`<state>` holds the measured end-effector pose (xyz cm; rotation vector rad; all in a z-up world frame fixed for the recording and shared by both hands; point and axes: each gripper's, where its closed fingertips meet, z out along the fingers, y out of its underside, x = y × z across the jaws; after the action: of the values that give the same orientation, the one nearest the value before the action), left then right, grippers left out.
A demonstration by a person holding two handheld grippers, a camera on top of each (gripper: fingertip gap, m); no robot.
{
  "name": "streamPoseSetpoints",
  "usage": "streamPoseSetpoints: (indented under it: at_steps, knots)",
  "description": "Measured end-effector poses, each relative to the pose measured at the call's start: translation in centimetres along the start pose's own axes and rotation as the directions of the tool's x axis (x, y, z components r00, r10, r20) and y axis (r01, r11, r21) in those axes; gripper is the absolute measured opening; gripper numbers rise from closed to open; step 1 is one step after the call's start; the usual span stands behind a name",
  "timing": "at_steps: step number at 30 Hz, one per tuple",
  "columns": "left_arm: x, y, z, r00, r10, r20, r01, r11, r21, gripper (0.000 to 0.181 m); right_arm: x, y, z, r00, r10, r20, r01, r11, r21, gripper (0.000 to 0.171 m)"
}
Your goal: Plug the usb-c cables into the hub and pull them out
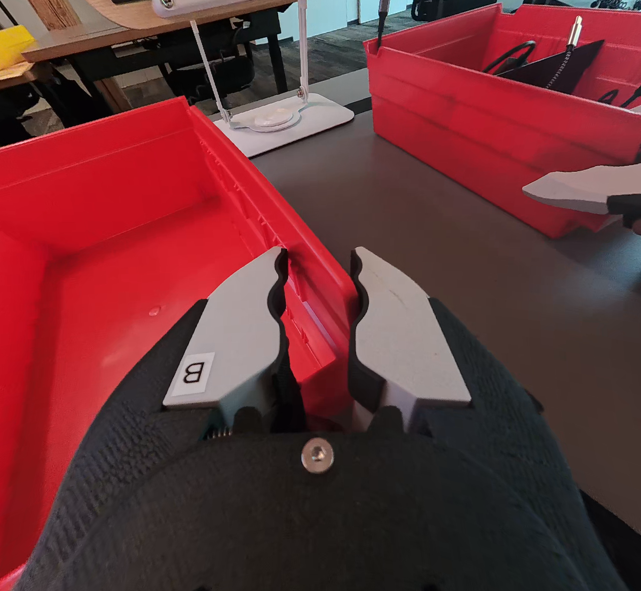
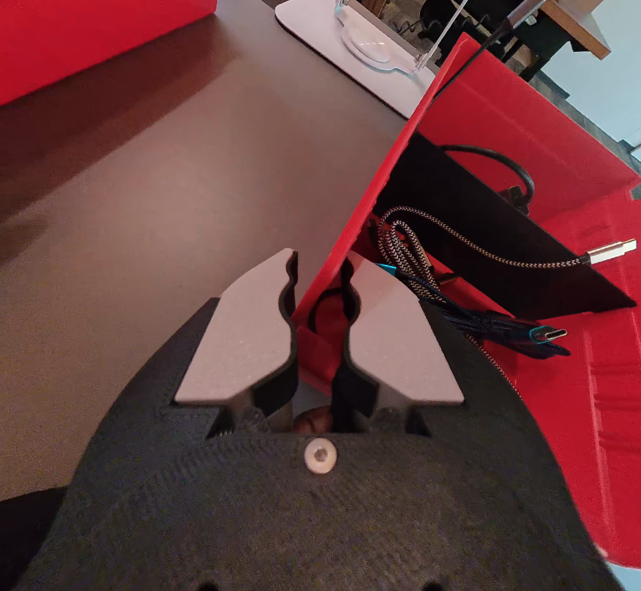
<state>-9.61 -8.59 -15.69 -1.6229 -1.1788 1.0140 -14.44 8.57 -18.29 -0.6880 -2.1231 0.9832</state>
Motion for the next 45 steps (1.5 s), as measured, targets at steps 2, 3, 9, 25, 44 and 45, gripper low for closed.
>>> streamPoseSetpoints:
  at_steps: [2,3,9,25,44,45]
  knots:
    - [0.0,0.0,0.0,1.000,0.001,-0.001,-0.001,1.000,0.004,0.035,0.0,0.0,0.0,1.000,-0.001,-0.003,0.001,1.000,0.007,0.024]
    - [0.0,-0.1,-0.1,1.000,-0.001,-0.005,0.001,1.000,0.013,0.037,0.0,-0.1,-0.1,1.000,0.001,0.000,-0.001,1.000,0.015,0.026]
    - [0.8,-3.8,-3.3,0.985,-0.163,-0.061,0.172,0.960,0.220,0.109,1.3,-3.2,-3.8,0.982,0.190,0.003,-0.183,0.937,0.297,0.061]
    - [-3.0,-7.1,-11.2,0.935,-0.026,0.355,-0.025,0.990,0.138,0.143,9.9,-2.6,-15.7,0.855,0.367,-0.366,-0.212,0.892,0.399,0.145]
    - [-3.5,-4.9,-10.0,0.938,-0.050,0.342,0.031,0.998,0.061,0.142,8.4,-0.1,-13.0,0.871,0.333,-0.362,-0.264,0.938,0.226,0.145]
    - [-3.5,-4.8,-9.9,0.939,-0.051,0.341,0.033,0.998,0.059,0.142,8.3,-0.1,-12.9,0.870,0.333,-0.364,-0.266,0.938,0.223,0.145]
